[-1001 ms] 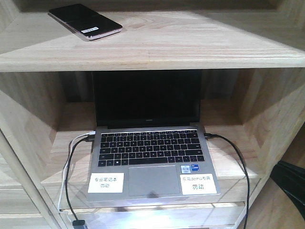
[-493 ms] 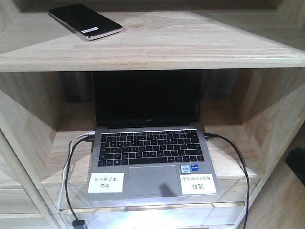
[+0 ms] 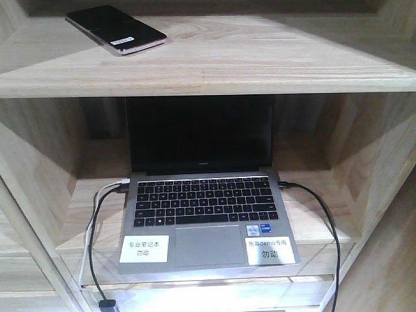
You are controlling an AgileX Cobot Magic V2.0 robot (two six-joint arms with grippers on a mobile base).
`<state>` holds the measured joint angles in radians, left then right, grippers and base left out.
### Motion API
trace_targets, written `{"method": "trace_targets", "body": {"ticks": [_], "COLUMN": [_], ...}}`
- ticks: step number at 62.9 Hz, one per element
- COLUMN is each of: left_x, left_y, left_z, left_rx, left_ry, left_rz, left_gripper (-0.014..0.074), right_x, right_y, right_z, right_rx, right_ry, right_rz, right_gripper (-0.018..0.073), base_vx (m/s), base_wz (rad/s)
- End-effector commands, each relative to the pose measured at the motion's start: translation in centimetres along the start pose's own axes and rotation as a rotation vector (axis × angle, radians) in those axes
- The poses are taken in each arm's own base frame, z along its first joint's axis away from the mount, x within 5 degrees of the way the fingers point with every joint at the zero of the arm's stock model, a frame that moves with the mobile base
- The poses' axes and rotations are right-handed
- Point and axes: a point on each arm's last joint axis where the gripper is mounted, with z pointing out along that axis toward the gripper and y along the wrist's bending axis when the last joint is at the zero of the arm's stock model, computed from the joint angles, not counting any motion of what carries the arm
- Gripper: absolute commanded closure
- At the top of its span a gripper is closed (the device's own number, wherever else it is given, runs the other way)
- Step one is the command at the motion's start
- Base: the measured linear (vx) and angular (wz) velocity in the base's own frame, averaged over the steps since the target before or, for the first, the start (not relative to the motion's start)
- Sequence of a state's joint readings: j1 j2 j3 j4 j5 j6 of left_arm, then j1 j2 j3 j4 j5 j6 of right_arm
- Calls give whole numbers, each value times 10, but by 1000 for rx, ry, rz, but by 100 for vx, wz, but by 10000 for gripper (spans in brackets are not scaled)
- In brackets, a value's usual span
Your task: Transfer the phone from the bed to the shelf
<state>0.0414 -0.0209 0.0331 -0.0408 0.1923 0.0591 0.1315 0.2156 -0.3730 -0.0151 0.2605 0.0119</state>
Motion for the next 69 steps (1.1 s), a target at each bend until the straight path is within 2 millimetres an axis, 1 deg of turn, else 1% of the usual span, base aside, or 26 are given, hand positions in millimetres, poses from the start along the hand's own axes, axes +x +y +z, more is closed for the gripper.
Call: {"method": "trace_targets", "body": {"ticks": [1, 14, 29, 69], "left_x": [-5, -5, -5, -5], "left_y": [0, 0, 0, 0], "left_z": [0, 0, 0, 0], "left_rx": [-4, -4, -4, -4], "left_ry": [-74, -74, -74, -74], "left_rz": [-9, -9, -9, -9], "left_gripper": [595, 595, 595, 595], "right_x": [3, 52, 98, 99], "right_y": [-3, -7, -8, -8], "right_z": [-5, -10, -3, -4], "right_rx": [63, 141, 149, 149], "right_ry": [-101, -98, -94, -101], "right_rz": [-16, -13, -9, -1], "right_gripper": [561, 561, 561, 561], "base_vx": [0, 0, 0, 0], "base_wz": [0, 0, 0, 0]}}
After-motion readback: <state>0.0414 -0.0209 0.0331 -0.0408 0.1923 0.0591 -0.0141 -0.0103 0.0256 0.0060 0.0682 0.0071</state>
